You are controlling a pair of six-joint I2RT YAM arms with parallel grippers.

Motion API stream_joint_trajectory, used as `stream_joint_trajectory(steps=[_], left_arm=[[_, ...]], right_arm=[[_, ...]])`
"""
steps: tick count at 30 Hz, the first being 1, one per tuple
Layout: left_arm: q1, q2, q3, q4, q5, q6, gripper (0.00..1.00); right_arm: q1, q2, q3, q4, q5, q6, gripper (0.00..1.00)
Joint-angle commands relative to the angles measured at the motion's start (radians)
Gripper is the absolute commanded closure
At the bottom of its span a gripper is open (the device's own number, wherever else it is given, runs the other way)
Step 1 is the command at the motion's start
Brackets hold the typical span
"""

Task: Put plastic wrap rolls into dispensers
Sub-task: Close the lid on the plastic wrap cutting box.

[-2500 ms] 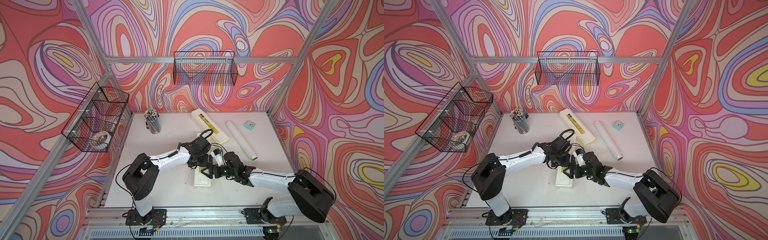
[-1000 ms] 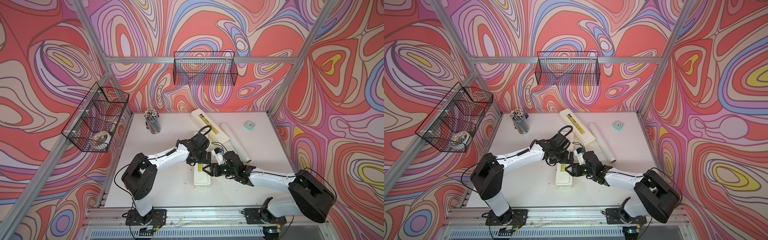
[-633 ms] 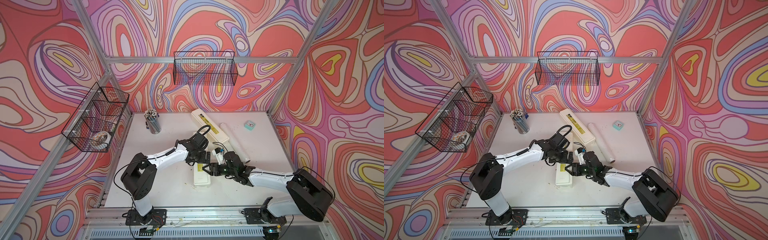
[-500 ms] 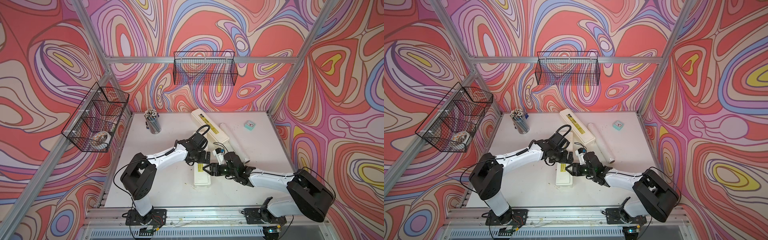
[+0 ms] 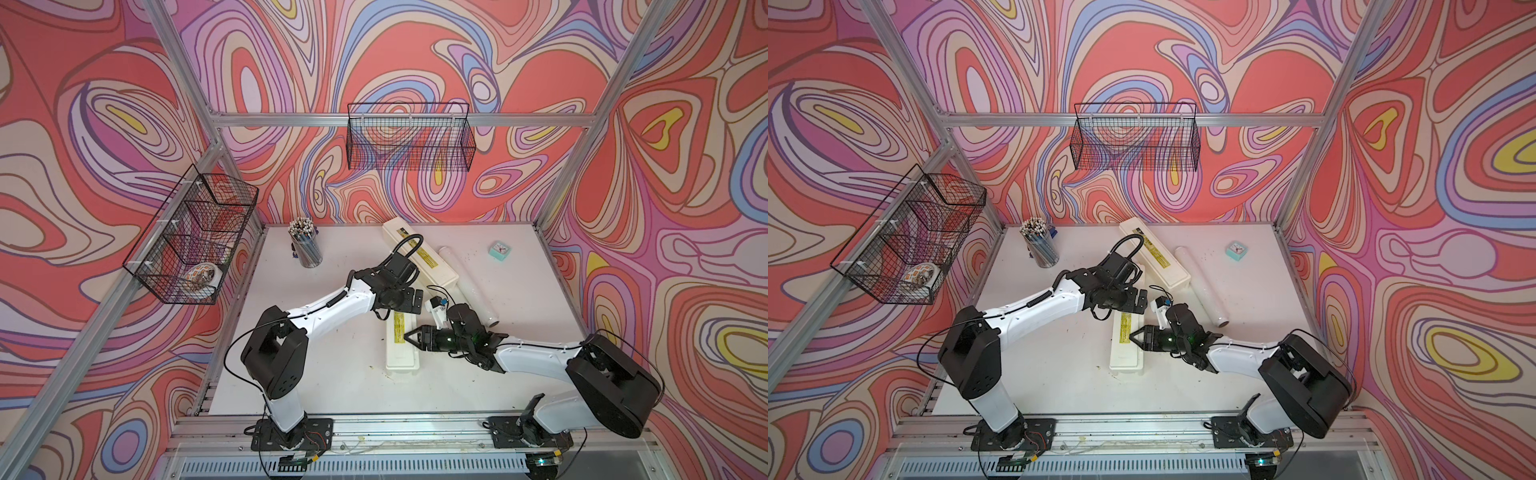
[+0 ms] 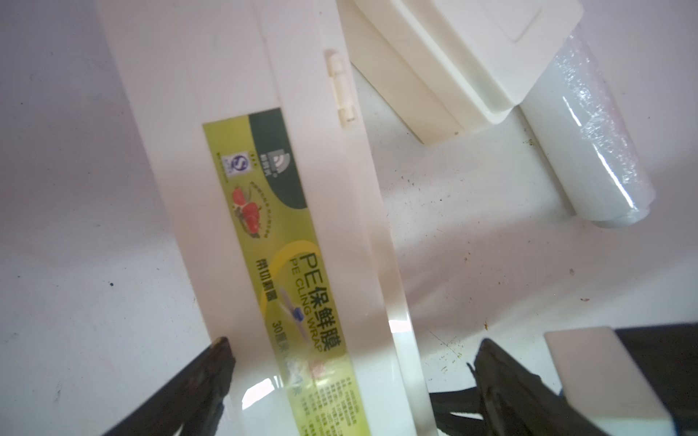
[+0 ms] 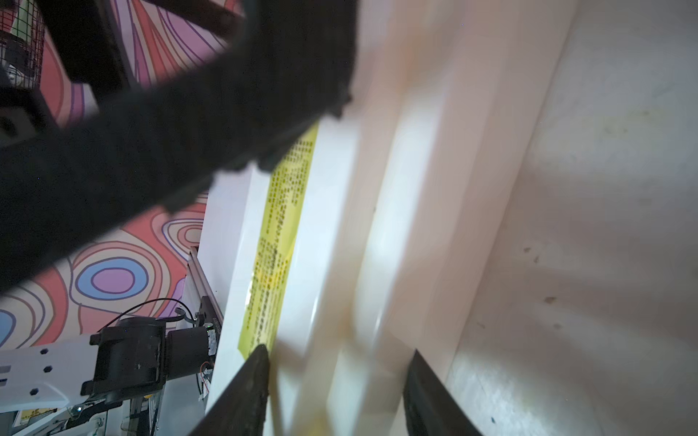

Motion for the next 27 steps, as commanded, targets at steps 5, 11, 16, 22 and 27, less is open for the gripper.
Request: stream_joint_trajectory(steps=[5, 11, 16, 22, 27], left_arm=[[0.061, -0.129, -0.127, 0.044, 0.04, 0.001, 0.02], [0.105, -0.117, -0.167, 0.091, 0.136, 0.004, 0.18], [0.104, -0.06, -0.216, 0.084, 0.133, -0.016, 0.19], [0.104, -0.026, -0.269, 0.089, 0.146, -0.013, 0.21], [0.104, -0.028, -0.282, 0.087, 0.156, -0.007, 0.22]], right_arm=[[0.02, 0.045, -0.052, -0.315, 0.054, -0.08, 0.47], [0.019, 0.009, -0.022, -0.36, 0.067, -0.115, 0.42], [0.019, -0.002, 0.004, -0.364, 0.071, -0.121, 0.4], [0.016, -0.074, 0.073, -0.41, 0.119, -0.142, 0.27], [0.0, -0.152, 0.19, -0.498, 0.226, -0.164, 0.17]])
